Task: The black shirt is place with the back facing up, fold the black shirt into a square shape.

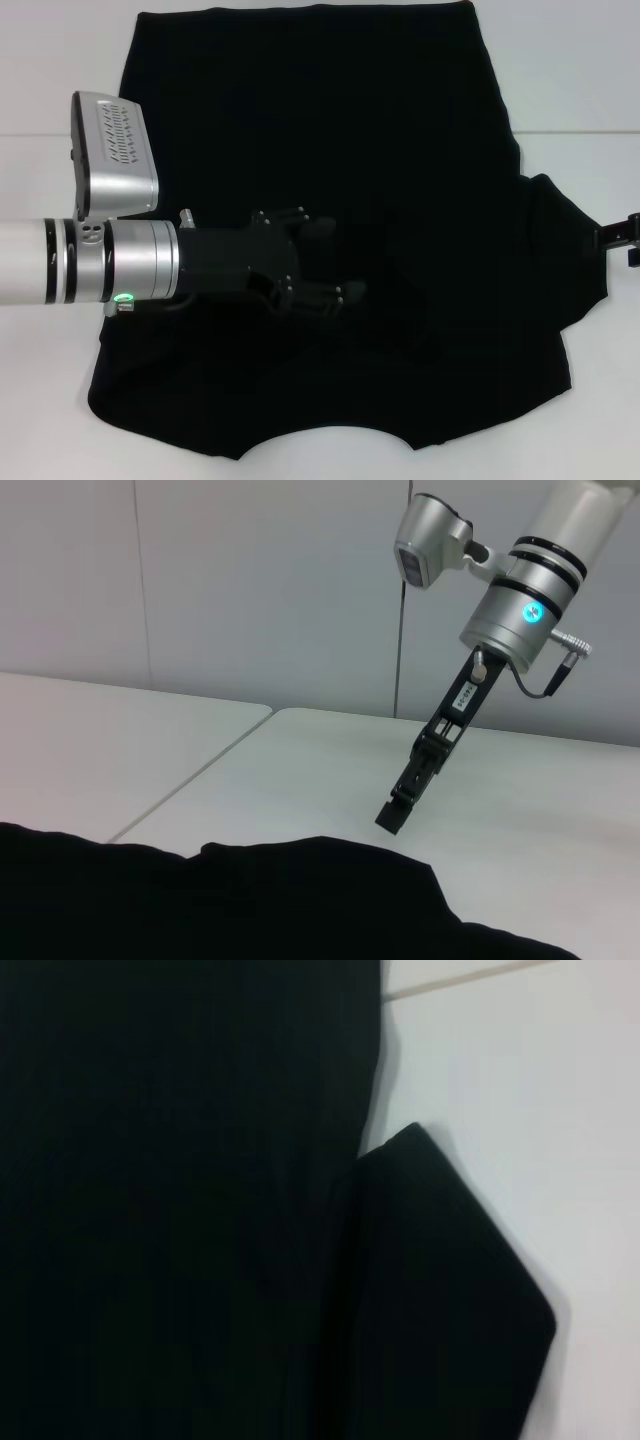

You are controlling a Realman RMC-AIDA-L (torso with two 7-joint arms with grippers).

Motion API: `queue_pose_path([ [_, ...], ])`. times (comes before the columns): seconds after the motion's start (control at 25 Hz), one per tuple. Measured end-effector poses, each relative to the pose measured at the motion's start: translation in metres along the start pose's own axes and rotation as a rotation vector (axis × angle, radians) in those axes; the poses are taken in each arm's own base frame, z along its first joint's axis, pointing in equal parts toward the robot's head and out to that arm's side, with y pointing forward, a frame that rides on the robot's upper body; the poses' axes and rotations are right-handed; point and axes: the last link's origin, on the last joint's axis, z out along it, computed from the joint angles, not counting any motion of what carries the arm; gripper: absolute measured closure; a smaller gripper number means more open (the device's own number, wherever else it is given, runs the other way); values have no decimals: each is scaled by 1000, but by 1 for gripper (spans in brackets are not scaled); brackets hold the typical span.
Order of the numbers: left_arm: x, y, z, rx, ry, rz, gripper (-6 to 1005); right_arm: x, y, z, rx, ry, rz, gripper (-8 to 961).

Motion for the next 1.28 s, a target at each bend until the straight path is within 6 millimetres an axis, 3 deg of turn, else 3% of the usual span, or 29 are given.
queue_pose_path([
  [1.0,-2,-2,-3,20,1,-27,79,12,2,24,25,-16,4,232],
  [1.28,-3,-2,-3,23,0,-38,78,15,6,31,35,-3,-23,548],
])
